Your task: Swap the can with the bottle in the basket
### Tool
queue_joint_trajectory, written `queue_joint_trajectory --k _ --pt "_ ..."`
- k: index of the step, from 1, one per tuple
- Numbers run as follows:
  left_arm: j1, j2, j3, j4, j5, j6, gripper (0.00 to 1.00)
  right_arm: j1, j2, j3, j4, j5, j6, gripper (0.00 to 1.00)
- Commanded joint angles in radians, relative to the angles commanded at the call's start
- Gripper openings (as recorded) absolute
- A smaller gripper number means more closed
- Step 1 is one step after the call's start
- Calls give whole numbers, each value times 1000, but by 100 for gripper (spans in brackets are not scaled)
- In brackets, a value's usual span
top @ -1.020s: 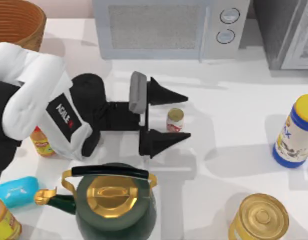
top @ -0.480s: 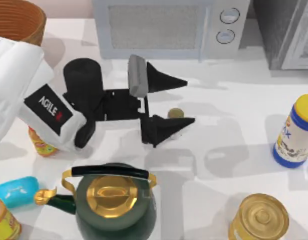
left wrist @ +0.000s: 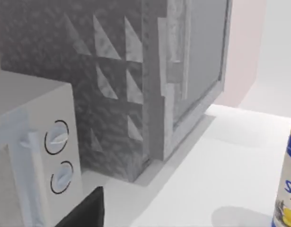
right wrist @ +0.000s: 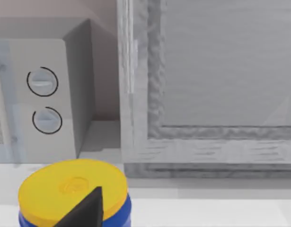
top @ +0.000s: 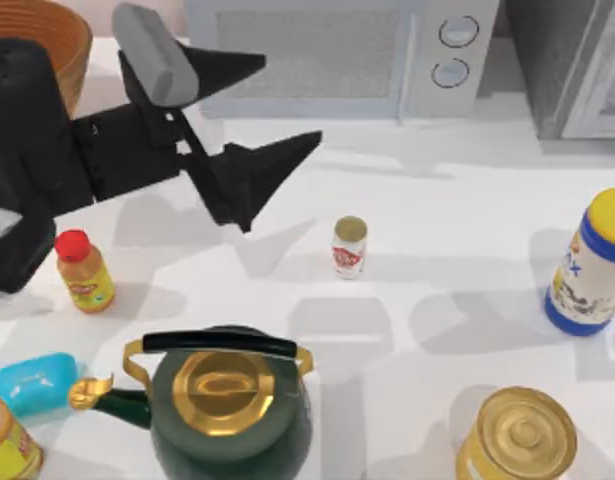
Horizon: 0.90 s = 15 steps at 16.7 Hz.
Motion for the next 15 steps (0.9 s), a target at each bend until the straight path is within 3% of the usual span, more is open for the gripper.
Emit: queue_joint_trajectory --k 9,15 --pt "193 -1080 -460 -511 -492 -26 100 0 0 0 0 0 0 100" --pt "302 -1485 -675 -723 -750 -60 100 0 0 0 0 0 0 100"
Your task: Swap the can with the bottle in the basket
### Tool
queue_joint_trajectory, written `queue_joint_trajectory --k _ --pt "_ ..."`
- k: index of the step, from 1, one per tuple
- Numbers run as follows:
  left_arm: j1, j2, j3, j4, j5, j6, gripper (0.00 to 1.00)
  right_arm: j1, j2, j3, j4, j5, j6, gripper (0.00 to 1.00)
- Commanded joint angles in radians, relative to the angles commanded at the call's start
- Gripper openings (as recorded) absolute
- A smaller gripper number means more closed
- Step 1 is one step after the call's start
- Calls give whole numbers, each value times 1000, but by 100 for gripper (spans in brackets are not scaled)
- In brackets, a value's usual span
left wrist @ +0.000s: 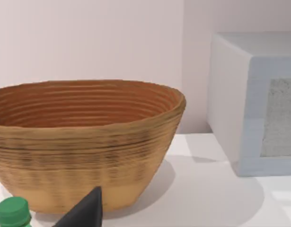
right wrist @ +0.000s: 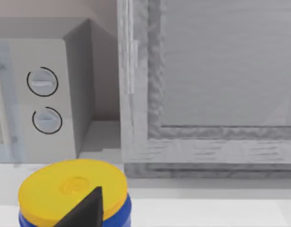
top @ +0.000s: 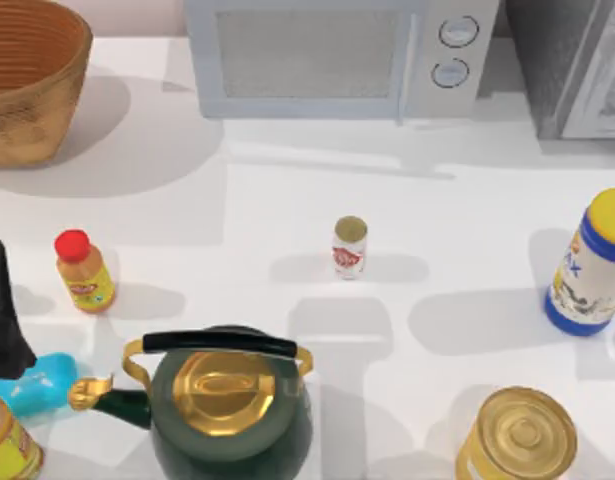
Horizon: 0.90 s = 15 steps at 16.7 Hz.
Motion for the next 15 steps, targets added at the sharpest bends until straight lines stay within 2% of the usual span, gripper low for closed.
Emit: queue_joint_trajectory --k 3,10,15 --pt "21 -61 -40 -36 -48 -6 100 0 0 0 0 0 0 100" --pt "23 -47 -37 -25 -44 -4 100 0 0 0 0 0 0 100" --pt "102 162 -26 166 19 15 100 0 0 0 0 0 0 100"
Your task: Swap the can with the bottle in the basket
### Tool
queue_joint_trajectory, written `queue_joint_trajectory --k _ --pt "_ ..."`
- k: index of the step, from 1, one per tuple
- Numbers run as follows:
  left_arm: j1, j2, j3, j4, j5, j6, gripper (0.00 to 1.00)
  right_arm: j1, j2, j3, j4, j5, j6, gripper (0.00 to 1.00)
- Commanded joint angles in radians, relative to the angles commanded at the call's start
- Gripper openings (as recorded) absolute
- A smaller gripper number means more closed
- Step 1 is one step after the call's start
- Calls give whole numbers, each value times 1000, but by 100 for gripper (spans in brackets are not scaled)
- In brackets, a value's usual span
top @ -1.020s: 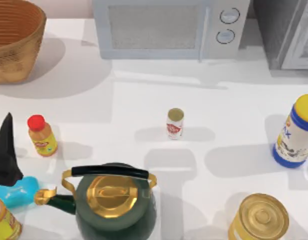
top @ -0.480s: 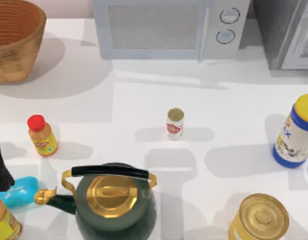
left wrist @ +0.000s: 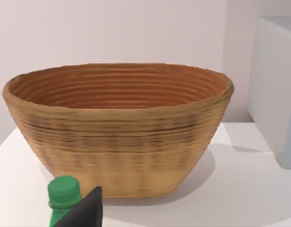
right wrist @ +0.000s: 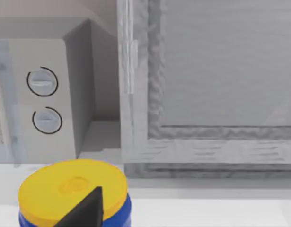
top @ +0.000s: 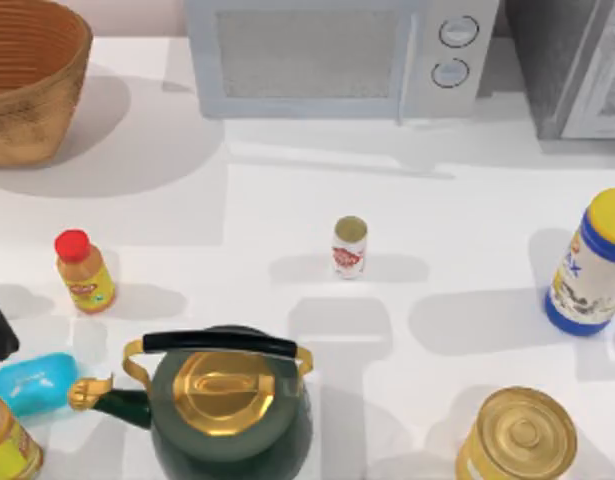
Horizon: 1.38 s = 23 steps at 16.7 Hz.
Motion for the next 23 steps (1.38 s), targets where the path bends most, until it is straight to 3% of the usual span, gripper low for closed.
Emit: queue_joint_trajectory --k 15,19,23 --pt "388 1395 68 1133 429 105 100 0 0 0 0 0 0 100" --pt "456 1632 80 1320 496 123 100 0 0 0 0 0 0 100" --pt "479 1704 84 1378 517 128 100 0 0 0 0 0 0 100"
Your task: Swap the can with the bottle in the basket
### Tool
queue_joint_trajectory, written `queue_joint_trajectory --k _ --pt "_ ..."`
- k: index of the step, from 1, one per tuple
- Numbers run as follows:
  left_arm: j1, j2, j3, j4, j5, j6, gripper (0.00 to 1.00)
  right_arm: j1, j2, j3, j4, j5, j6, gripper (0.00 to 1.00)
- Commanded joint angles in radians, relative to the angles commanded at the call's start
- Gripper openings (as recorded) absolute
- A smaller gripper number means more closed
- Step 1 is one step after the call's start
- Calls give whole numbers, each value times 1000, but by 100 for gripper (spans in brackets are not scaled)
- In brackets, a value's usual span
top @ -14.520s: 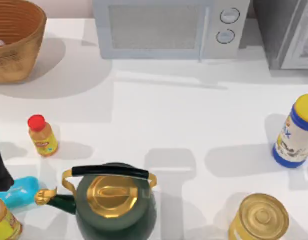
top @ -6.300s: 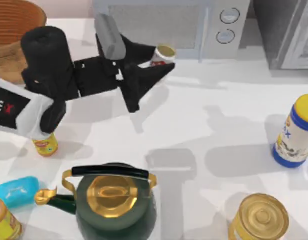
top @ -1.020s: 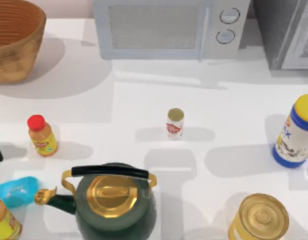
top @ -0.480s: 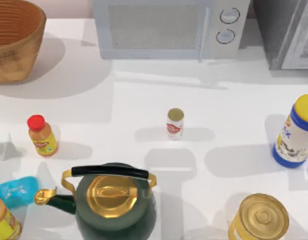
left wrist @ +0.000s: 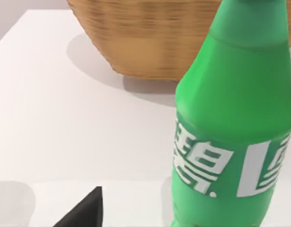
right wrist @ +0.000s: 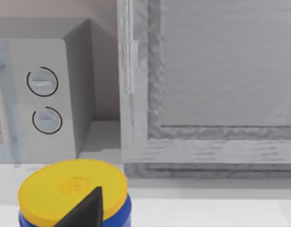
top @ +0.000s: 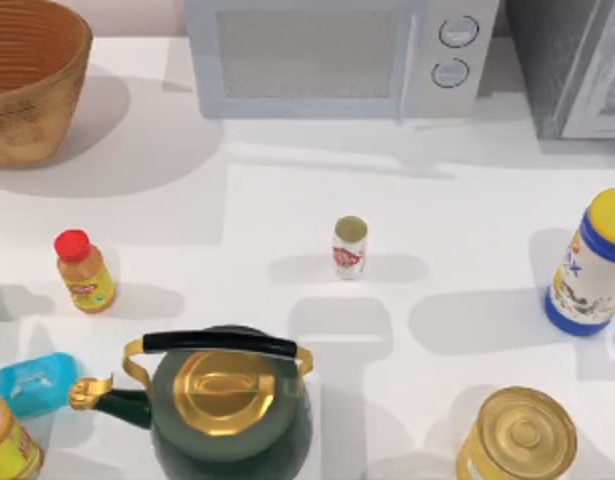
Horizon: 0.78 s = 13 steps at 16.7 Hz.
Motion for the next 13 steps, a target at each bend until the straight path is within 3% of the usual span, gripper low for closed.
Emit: queue_joint_trajectory --k 6,13 --pt "-14 5 10 -5 -12 -4 100 0 0 0 0 0 0 100" --pt "-132 113 184 -52 -125 -36 100 0 0 0 0 0 0 100"
